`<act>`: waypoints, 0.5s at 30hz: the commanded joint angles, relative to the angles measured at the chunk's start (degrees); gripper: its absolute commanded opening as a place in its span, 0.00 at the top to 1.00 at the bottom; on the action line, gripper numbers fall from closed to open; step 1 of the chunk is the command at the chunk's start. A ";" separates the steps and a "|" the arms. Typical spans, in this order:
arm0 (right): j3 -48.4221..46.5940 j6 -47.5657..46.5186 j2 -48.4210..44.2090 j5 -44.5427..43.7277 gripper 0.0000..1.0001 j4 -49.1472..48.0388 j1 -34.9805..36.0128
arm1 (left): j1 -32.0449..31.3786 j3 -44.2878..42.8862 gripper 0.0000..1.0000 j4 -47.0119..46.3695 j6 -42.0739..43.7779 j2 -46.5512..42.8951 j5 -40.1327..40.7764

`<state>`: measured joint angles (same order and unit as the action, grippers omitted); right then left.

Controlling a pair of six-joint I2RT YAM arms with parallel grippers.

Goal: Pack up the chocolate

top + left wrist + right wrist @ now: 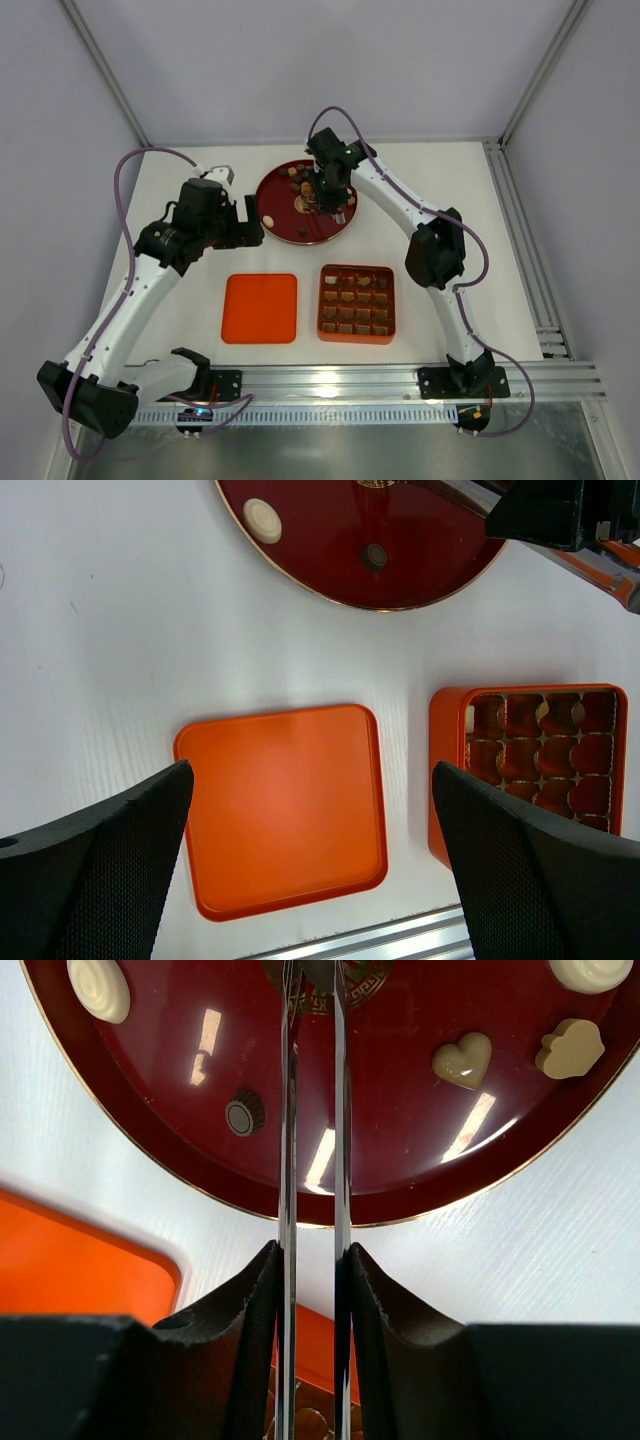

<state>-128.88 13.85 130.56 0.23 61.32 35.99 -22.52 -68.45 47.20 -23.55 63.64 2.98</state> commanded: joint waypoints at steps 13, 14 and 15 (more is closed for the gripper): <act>-3.13 0.66 -3.91 0.03 0.71 0.12 0.05 | -0.06 -1.52 0.00 -0.18 0.35 -1.14 0.44; -3.13 0.74 -4.09 0.03 0.71 0.20 0.05 | -0.06 -1.52 0.00 -0.18 0.35 -1.06 0.53; -3.05 0.74 -4.17 0.03 0.71 0.29 0.05 | -0.06 -1.52 0.00 -0.27 0.43 -1.23 0.45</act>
<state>-129.56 13.91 130.47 0.21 61.69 35.99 -22.52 -68.45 47.20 -23.55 63.64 2.98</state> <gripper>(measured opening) 0.312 0.996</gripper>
